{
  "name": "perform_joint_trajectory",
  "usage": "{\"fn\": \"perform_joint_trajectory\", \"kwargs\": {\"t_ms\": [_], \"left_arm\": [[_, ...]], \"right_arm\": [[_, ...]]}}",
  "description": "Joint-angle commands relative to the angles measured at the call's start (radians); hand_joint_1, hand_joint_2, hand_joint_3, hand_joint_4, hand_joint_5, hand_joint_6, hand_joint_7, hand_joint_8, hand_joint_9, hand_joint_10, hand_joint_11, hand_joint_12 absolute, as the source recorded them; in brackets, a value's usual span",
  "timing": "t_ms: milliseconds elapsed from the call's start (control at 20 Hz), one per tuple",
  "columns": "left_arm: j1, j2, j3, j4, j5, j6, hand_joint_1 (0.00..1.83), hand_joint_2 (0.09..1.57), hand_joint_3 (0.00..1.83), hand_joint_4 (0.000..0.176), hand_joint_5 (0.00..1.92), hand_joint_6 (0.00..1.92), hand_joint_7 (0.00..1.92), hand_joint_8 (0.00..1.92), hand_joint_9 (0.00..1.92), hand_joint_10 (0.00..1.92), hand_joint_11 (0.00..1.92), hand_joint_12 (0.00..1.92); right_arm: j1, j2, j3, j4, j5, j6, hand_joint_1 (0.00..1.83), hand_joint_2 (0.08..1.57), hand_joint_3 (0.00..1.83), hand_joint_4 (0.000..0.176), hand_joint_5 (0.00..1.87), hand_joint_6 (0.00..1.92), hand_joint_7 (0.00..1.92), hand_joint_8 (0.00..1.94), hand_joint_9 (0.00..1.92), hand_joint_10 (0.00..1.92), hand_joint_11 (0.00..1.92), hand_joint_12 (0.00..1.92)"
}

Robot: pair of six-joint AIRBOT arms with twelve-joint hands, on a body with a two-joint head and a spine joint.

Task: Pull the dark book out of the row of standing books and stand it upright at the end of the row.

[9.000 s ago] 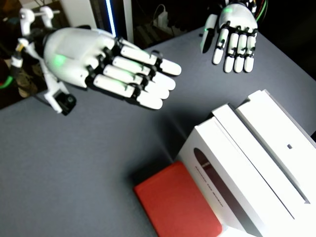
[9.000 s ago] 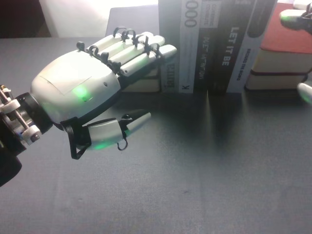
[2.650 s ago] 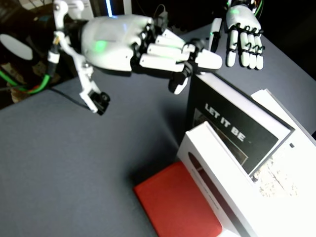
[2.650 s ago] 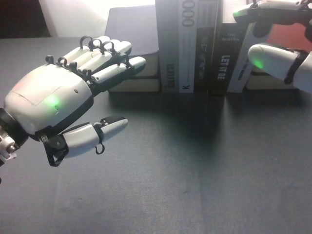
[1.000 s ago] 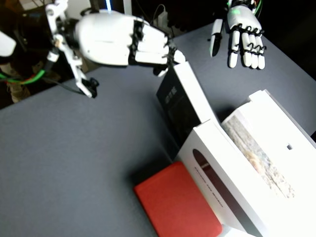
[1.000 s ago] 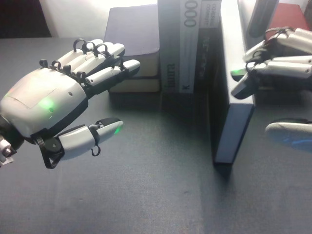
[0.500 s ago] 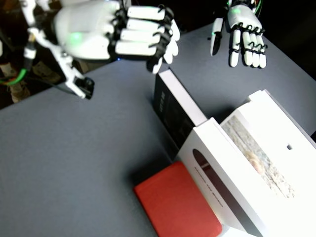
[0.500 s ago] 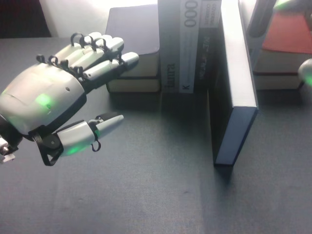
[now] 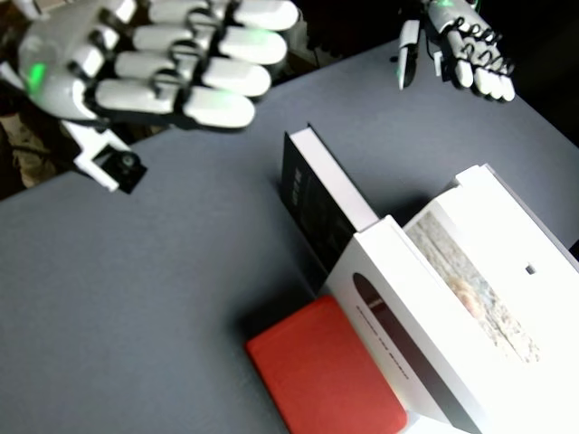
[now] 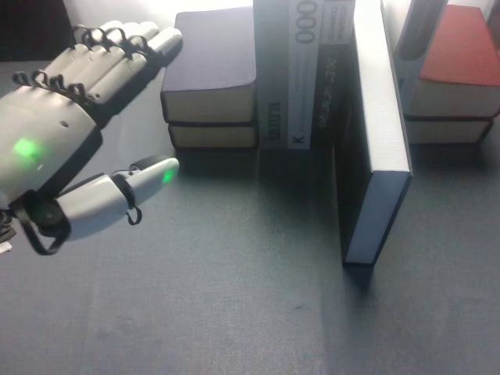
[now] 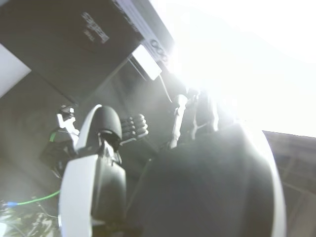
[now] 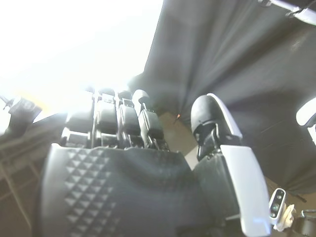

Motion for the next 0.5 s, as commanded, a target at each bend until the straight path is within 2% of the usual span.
{"fn": "perform_joint_trajectory", "kwargs": {"t_ms": [0,50,100,150,200,250,300,350,400,450], "left_arm": [[-0.008,0.004,-0.004,0.009,-0.155,-0.013,0.38,1.31,0.0,0.071,0.0,0.0,0.0,0.0,0.0,0.0,0.0,0.0],[-0.003,0.007,-0.003,0.008,-0.176,-0.025,0.38,1.31,0.0,0.071,0.0,0.0,0.0,0.0,0.0,0.0,0.0,0.0],[0.007,0.011,-0.004,0.002,-0.205,-0.033,0.33,1.31,0.0,0.109,0.0,0.0,0.0,0.0,0.0,0.0,0.0,0.0],[0.012,0.013,-0.004,-0.001,-0.218,-0.035,0.33,1.31,0.0,0.109,0.0,0.0,0.0,0.0,0.0,0.0,0.0,0.0],[0.022,0.018,-0.007,-0.009,-0.255,-0.038,0.38,1.31,0.0,0.134,0.0,0.0,0.0,0.0,0.0,0.0,0.0,0.0],[0.031,0.023,-0.01,-0.015,-0.286,-0.04,0.4,1.35,0.02,0.14,0.0,0.0,0.0,0.0,0.0,0.0,0.0,0.0],[0.04,0.027,-0.012,-0.021,-0.316,-0.046,0.41,1.34,0.01,0.145,0.0,0.0,0.0,0.0,0.0,0.0,0.0,0.0],[0.043,0.028,-0.012,-0.022,-0.326,-0.05,0.45,1.34,0.01,0.136,0.0,0.0,0.0,0.0,0.0,0.0,0.0,0.0],[0.049,0.032,-0.011,-0.024,-0.354,-0.061,0.56,1.29,0.0,0.168,0.0,0.0,0.0,0.0,0.0,0.0,0.0,0.0],[0.053,0.038,-0.012,-0.026,-0.389,-0.066,0.5,1.34,0.01,0.174,0.0,0.0,0.0,0.0,0.0,0.0,0.0,0.0]], "right_arm": [[0.005,0.009,-0.002,0.015,0.152,0.004,0.12,1.43,0.0,0.0,0.0,0.0,0.0,0.0,0.0,0.0,0.01,0.01],[0.005,0.012,-0.003,0.015,0.152,0.002,0.12,1.43,0.0,0.0,0.0,0.0,0.0,0.0,0.0,0.0,0.01,0.01],[0.005,0.015,-0.002,0.015,0.152,0.001,0.17,1.45,0.0,0.0,0.0,0.0,0.0,0.0,0.0,0.0,0.0,0.0],[0.005,0.015,-0.002,0.015,0.152,0.001,0.17,1.45,0.0,0.0,0.0,0.0,0.0,0.0,0.0,0.0,0.0,0.0],[0.005,0.017,-0.002,0.017,0.152,0.001,0.19,1.42,0.0,0.009,0.0,0.0,0.0,0.0,0.0,0.0,0.0,0.0],[0.005,0.02,-0.003,0.017,0.152,0.001,0.27,1.38,0.0,0.004,0.0,0.0,0.0,0.0,0.0,0.0,0.0,0.0],[0.006,0.025,-0.003,0.017,0.152,0.001,0.28,1.34,0.0,0.032,0.0,0.0,0.0,0.0,0.0,0.0,0.0,0.0],[0.006,0.026,-0.004,0.017,0.153,0.001,0.29,1.31,0.0,0.062,0.0,0.0,0.0,0.0,0.0,0.0,0.0,0.0],[0.011,0.031,-0.004,0.013,0.153,0.001,0.24,1.3,0.0,0.077,0.0,0.0,0.0,0.0,0.0,0.0,0.0,0.0],[0.022,0.037,-0.004,0.005,0.153,0.001,0.24,1.31,0.0,0.051,0.0,0.0,0.0,0.0,0.0,0.0,0.0,0.0]]}}
